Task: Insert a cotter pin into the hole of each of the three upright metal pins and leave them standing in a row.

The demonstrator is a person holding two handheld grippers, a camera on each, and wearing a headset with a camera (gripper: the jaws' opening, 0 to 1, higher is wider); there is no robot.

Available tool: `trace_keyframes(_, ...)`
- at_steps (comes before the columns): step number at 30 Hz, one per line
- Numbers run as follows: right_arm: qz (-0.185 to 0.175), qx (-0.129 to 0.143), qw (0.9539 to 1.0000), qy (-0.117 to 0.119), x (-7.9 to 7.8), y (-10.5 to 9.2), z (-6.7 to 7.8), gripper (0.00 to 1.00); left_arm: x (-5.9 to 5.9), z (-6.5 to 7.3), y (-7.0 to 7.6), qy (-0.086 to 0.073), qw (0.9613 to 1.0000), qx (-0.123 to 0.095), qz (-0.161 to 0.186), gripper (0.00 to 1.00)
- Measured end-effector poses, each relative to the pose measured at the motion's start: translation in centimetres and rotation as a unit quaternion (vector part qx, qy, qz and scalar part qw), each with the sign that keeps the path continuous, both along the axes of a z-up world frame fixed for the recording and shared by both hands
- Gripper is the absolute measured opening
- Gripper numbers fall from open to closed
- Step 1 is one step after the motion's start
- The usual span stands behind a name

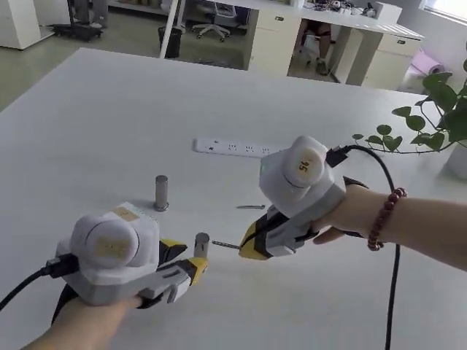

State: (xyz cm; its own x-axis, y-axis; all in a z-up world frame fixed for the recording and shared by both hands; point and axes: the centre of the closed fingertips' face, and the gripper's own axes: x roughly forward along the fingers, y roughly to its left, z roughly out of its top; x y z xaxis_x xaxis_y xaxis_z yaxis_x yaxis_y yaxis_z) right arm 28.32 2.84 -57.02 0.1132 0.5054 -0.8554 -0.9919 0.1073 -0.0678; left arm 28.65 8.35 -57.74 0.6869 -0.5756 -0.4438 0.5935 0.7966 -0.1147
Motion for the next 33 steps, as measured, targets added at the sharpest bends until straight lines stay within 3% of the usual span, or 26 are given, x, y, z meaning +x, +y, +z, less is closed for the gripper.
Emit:
trace_keyframes(10,0.013,-0.003,0.9999,-0.001,0.1,0.4,0.0,0.00,0.6,-0.3,-0.8,-0.002,1.0000,0.000,-0.005,0.17)
trace_keyframes(33,0.065,-0.025,0.9973,-0.023,0.5,1.7,0.1,0.00,1.1,-0.9,-0.9,0.000,0.9999,0.009,-0.011,0.12)
